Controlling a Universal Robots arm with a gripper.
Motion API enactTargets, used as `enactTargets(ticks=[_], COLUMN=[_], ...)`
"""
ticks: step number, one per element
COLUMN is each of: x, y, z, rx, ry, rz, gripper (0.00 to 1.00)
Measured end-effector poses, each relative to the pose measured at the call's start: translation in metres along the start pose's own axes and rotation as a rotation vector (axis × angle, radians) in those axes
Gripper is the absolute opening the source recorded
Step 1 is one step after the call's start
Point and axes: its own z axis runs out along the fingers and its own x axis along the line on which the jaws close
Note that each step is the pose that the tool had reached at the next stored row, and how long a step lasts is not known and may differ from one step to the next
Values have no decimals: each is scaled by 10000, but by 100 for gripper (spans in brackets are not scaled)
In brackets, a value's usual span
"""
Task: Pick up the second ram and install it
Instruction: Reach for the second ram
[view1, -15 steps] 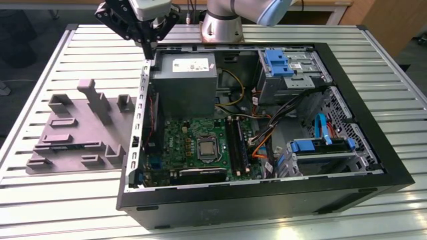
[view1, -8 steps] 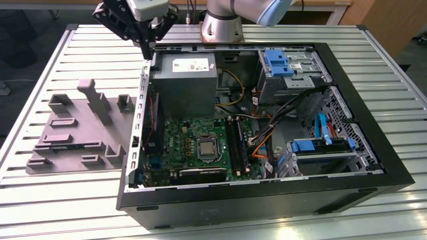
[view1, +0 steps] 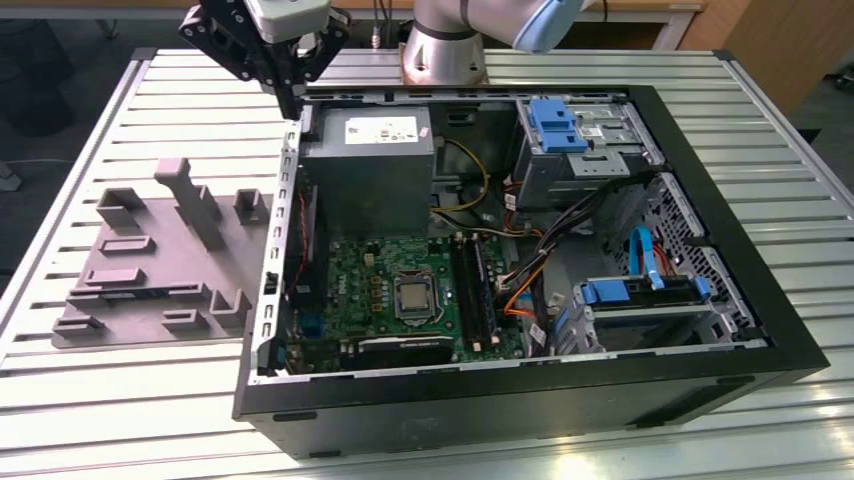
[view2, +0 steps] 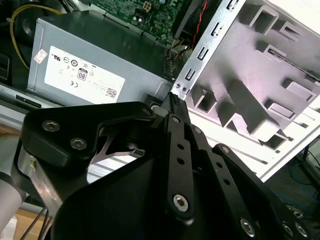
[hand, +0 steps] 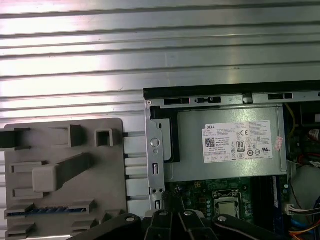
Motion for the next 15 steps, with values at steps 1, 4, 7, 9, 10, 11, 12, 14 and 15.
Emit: enactTargets(ticks=[1, 4, 7, 9, 10, 11, 12, 14, 15], x=[7, 23, 40, 50, 57, 62, 66, 76, 80], y=[0, -2, -3, -4, -5, -5, -5, -6, -6], z=[1, 1, 2, 2, 2, 3, 3, 3, 4], rx=[-1, -1, -1, -1, 0, -1, -1, 0, -2], ry=[0, -1, -1, -1, 0, -1, -1, 0, -1], rz=[0, 0, 0, 0, 0, 0, 0, 0, -1], gripper=[11, 11, 11, 11, 11, 11, 11, 11, 11])
